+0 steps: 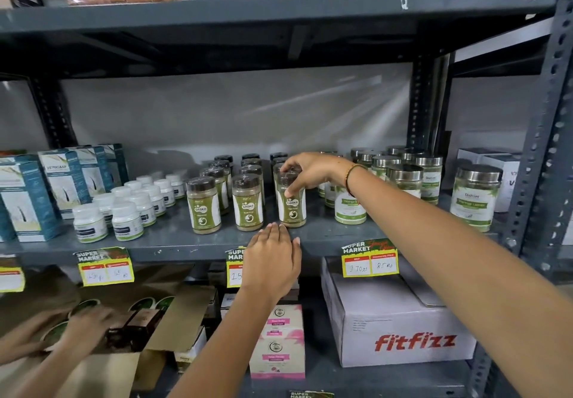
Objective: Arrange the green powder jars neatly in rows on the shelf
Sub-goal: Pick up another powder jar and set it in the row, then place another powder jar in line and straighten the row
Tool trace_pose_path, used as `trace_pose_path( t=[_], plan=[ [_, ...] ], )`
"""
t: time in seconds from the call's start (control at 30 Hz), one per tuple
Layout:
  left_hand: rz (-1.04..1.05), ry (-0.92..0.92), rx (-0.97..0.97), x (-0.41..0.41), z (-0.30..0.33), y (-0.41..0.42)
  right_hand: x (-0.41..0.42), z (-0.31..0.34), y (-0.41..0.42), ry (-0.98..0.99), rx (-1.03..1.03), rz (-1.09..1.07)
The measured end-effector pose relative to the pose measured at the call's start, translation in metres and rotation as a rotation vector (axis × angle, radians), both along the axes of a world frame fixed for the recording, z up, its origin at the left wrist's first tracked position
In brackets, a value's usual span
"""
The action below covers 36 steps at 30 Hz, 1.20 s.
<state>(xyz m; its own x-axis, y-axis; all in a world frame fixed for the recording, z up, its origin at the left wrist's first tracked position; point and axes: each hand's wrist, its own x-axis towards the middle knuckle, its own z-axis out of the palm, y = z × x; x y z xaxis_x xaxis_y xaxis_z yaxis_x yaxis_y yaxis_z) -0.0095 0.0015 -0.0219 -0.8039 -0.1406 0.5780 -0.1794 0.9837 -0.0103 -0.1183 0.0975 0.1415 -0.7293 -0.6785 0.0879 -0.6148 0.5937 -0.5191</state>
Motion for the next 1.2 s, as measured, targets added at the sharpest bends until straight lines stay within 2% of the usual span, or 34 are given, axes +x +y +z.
trace_pose_path(
  t=[0.17, 0.3, 0.47, 0.6, 0.7, 0.83, 0.93, 1.07, 1.2],
  plan=[
    [-0.011, -0.019, -0.009, 0.0, 0.002, -0.001, 0.005, -0.003, 0.004, 0.046, 0.009, -0.031],
    [-0.019, -0.021, -0.005, 0.002, 0.003, -0.001, 0.011, 0.001, 0.023, 0.127, -0.111, -0.098],
    [-0.019, -0.029, 0.016, 0.004, 0.005, 0.0, 0.021, 0.013, 0.066, 0.305, -0.237, -0.221],
    [-0.035, -0.045, 0.027, 0.006, 0.005, -0.001, 0.023, 0.02, 0.12, 0.432, -0.243, -0.342],
    [-0.055, -0.056, 0.011, 0.006, 0.009, -0.004, 0.021, 0.022, 0.165, 0.484, -0.11, -0.464],
    [-0.064, -0.047, 0.012, 0.01, 0.018, -0.004, 0.02, 0.019, 0.206, 0.543, 0.227, -0.67],
    [-0.061, -0.045, -0.002, 0.011, 0.019, -0.002, 0.018, 0.01, 0.222, 0.58, 0.409, -0.742],
    [-0.046, -0.033, -0.015, 0.01, 0.016, -0.003, 0.011, -0.001, 0.23, 0.53, 0.579, -0.807],
    [-0.052, -0.008, 0.002, 0.008, 0.012, -0.007, 0.003, -0.008, 0.233, 0.507, 0.6, -0.839]
  ],
)
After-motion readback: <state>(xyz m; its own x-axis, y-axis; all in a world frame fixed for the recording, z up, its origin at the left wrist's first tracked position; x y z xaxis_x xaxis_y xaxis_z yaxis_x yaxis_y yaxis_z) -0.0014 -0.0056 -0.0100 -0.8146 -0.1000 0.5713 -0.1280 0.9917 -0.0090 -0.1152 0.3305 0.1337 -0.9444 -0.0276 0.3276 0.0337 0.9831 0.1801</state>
